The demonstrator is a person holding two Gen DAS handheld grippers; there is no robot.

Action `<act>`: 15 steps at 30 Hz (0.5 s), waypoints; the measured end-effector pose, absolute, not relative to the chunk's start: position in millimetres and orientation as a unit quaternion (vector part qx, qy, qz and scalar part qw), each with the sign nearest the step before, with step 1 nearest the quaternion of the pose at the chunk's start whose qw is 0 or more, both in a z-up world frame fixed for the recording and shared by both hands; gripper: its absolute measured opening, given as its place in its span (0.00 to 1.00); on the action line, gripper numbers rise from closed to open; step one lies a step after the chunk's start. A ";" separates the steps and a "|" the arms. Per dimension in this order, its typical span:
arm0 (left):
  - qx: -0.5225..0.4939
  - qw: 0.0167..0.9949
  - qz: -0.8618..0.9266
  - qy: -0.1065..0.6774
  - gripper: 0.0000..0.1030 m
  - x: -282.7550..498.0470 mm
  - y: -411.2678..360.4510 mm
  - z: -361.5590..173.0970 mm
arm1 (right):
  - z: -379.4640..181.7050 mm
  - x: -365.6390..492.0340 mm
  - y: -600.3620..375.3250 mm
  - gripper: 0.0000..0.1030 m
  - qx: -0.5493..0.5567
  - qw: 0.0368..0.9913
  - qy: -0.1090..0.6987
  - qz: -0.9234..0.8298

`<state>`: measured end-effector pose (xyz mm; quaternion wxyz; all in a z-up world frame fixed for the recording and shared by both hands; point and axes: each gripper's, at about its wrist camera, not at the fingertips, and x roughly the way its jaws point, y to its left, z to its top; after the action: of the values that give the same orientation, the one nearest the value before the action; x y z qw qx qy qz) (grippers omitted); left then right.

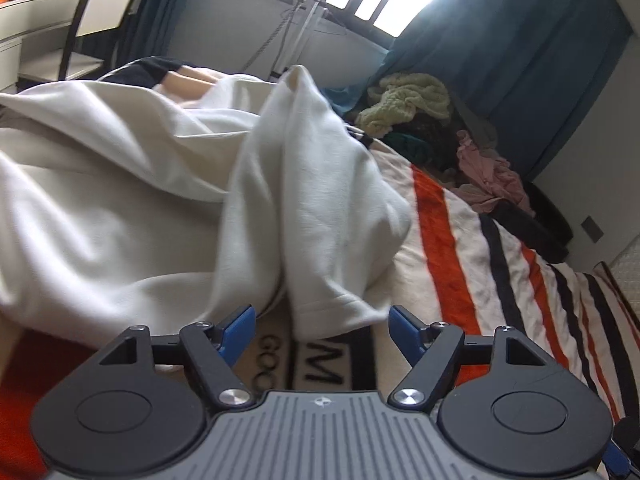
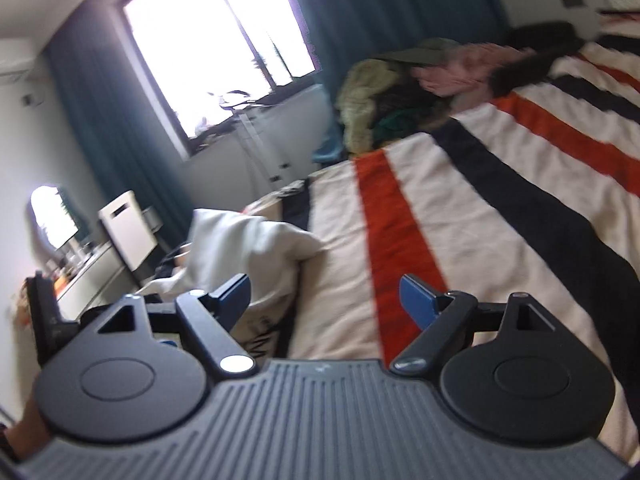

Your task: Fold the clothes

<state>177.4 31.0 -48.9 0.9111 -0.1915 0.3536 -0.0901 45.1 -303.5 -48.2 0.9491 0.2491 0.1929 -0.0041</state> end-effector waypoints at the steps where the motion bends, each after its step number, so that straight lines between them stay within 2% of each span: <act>1: -0.190 0.912 -0.088 0.353 0.73 185.1 25.2 -53.2 | -51.5 47.4 -306.9 0.82 0.251 0.949 0.189 -0.011; 4: -0.205 0.906 -0.071 0.363 0.69 211.4 14.7 -67.7 | -62.1 60.9 -315.5 0.82 0.256 0.947 0.193 -0.028; 5: -0.212 0.903 -0.069 0.366 0.56 219.0 12.1 -71.6 | -65.7 66.2 -318.7 0.82 0.263 0.944 0.196 -0.032; 6: -0.219 0.901 -0.069 0.369 0.38 226.6 9.0 -75.2 | -69.5 71.8 -321.8 0.82 0.273 0.941 0.199 -0.035; 7: -0.225 0.899 -0.076 0.368 0.31 233.2 3.6 -77.1 | -73.3 77.4 -324.8 0.82 0.282 0.937 0.202 -0.039; 8: -0.226 0.900 -0.086 0.362 0.19 237.4 -3.5 -76.7 | -76.9 82.6 -327.5 0.82 0.291 0.933 0.205 -0.043; 9: -0.223 0.903 -0.099 0.353 0.13 240.3 -11.7 -74.9 | -79.7 86.4 -329.2 0.81 0.296 0.931 0.207 -0.053; 13: -0.151 0.927 -0.176 0.293 0.09 235.8 -66.9 -47.6 | -83.2 80.1 -347.4 0.81 0.319 0.925 0.173 -0.115; 15: -0.159 0.919 -0.226 0.282 0.08 238.5 -98.5 -34.4 | -82.4 73.2 -359.1 0.82 0.329 0.921 0.146 -0.152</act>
<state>238.5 -98.5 -34.4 0.9187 -0.1589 0.2822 -0.2261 73.2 -359.0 -82.4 0.9206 0.3291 0.1456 -0.1516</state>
